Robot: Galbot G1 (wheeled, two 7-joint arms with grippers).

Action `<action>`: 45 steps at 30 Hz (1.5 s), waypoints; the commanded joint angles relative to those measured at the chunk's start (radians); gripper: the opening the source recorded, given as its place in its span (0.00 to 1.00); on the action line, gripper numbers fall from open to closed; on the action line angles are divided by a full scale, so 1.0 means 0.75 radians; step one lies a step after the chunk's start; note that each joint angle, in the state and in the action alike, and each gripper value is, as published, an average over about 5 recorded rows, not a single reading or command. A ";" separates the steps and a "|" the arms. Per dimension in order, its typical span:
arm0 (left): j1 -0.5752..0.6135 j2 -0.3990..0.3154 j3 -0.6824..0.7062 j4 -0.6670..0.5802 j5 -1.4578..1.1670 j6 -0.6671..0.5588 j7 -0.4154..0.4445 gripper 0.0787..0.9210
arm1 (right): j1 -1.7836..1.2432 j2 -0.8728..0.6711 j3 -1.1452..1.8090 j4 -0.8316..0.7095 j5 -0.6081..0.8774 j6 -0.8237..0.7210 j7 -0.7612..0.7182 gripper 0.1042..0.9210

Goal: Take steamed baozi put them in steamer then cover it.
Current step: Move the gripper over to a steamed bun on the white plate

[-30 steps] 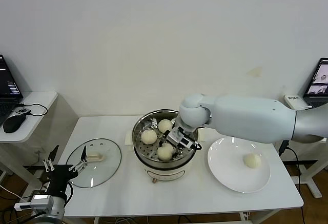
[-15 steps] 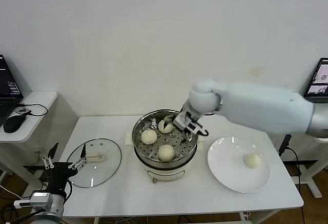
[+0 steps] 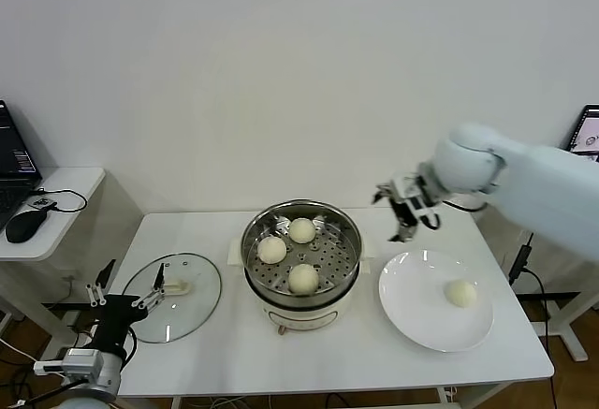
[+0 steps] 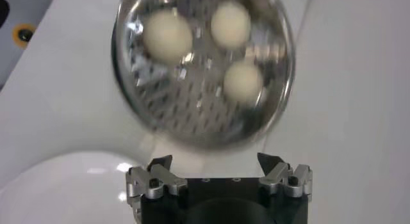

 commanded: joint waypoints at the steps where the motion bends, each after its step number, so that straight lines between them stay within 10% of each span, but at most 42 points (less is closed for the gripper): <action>1: -0.005 0.013 0.014 0.023 0.002 0.001 0.001 0.88 | -0.506 -0.343 0.381 0.027 -0.232 0.031 -0.051 0.88; 12: 0.006 0.023 0.017 0.038 0.010 0.002 0.002 0.88 | -1.096 -0.287 0.868 -0.120 -0.461 0.171 -0.073 0.88; 45: 0.034 0.005 -0.008 0.017 0.020 0.005 0.004 0.88 | -1.103 0.105 0.904 -0.575 -0.617 0.204 -0.021 0.88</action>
